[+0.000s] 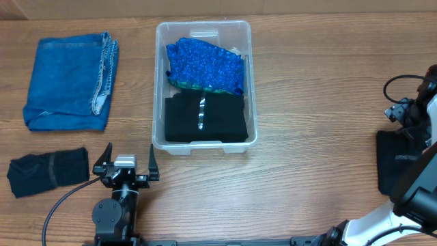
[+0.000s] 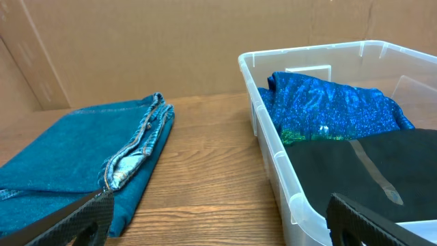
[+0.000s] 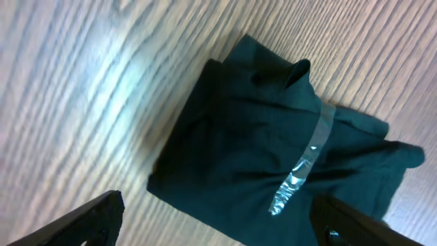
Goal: Pack container
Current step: 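Release the sweater and move the right gripper to the small black cloth, then grasp the small black cloth and carry it over the bin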
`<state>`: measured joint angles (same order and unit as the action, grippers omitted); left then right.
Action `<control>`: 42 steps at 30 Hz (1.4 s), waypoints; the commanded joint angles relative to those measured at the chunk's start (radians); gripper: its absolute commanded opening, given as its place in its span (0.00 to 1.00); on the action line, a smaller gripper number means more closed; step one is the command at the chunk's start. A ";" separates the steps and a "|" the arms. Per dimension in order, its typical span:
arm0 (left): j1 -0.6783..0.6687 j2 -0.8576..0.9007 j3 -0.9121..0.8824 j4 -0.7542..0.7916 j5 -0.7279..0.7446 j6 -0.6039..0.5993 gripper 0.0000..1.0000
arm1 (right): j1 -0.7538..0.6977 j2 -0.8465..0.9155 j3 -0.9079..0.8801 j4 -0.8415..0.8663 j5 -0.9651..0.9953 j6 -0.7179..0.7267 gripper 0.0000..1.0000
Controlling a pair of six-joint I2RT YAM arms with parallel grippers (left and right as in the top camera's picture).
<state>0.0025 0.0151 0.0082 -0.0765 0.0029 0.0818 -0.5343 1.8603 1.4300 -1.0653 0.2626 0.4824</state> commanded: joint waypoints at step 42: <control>0.006 -0.010 -0.004 0.001 -0.010 0.008 1.00 | 0.031 -0.006 0.025 -0.005 -0.275 -0.190 0.04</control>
<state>0.0025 0.0151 0.0082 -0.0765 0.0029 0.0818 -0.5098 1.9385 1.3464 -1.0302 0.1604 0.4351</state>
